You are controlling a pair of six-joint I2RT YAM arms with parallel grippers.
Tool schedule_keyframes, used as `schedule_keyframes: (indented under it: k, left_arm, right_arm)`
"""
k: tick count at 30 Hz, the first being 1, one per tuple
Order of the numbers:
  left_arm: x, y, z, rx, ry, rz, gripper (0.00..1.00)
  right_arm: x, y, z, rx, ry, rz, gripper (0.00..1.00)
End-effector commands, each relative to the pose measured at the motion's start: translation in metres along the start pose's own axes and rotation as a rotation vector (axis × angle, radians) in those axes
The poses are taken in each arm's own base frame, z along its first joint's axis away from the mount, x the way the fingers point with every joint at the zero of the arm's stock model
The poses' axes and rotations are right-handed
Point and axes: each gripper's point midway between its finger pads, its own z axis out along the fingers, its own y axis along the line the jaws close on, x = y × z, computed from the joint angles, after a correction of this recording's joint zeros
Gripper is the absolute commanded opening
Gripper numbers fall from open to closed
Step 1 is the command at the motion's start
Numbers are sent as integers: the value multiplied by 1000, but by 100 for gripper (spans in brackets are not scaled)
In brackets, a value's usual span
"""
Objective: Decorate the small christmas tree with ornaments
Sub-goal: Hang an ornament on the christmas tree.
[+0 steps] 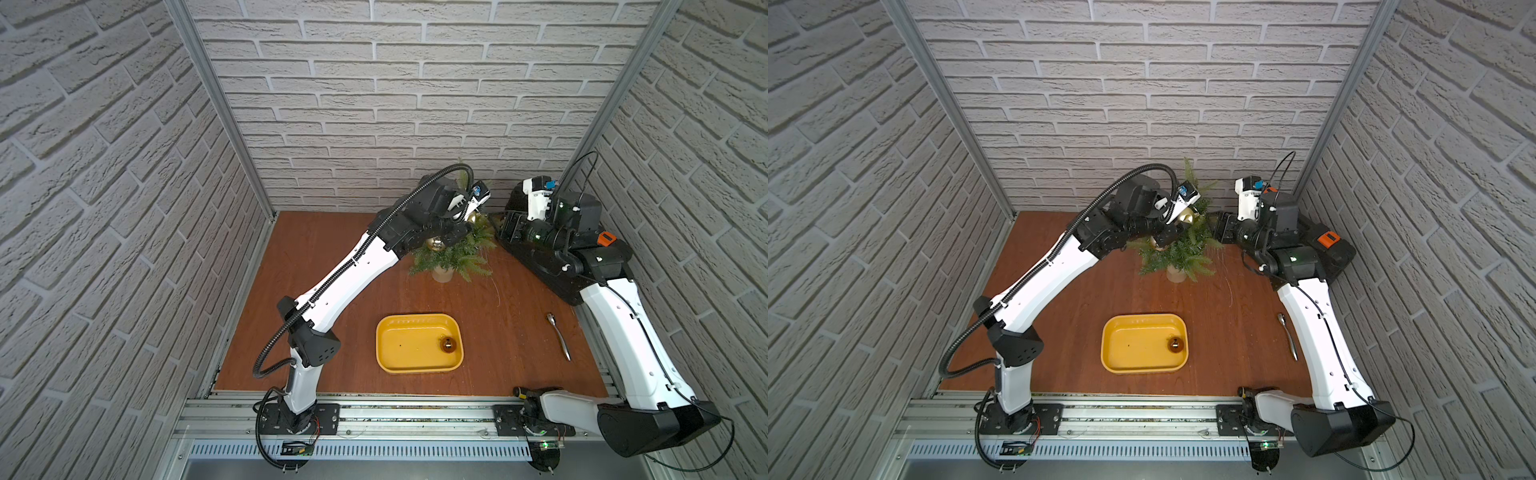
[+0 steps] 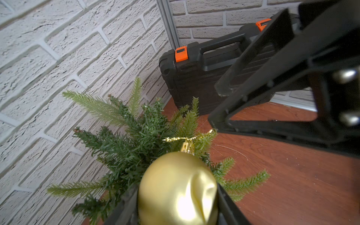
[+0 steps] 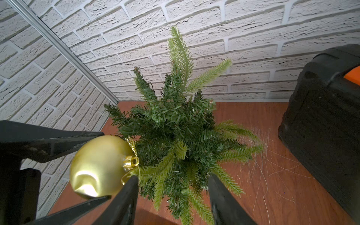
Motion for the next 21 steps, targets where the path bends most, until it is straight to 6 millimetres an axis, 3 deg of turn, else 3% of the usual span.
schedule_keyframes:
  k: [1,7,12,21]
  left_arm:
    - [-7,6,-9,-16,-29,-19,54]
    - [-11,3,-14,-4,-54,-19,54]
    - [-13,2,-15,0,-62,-16,54]
    - [-18,1,-18,5,-79,-11,54]
  right_arm:
    - [-15,5,-16,1,-61,-19,61]
    - [-21,13,-22,-29,-86,-14,63]
    - [-18,19,-13,-75,-56,-10,65]
    - [-8,7,-1,-35,-14,4,56]
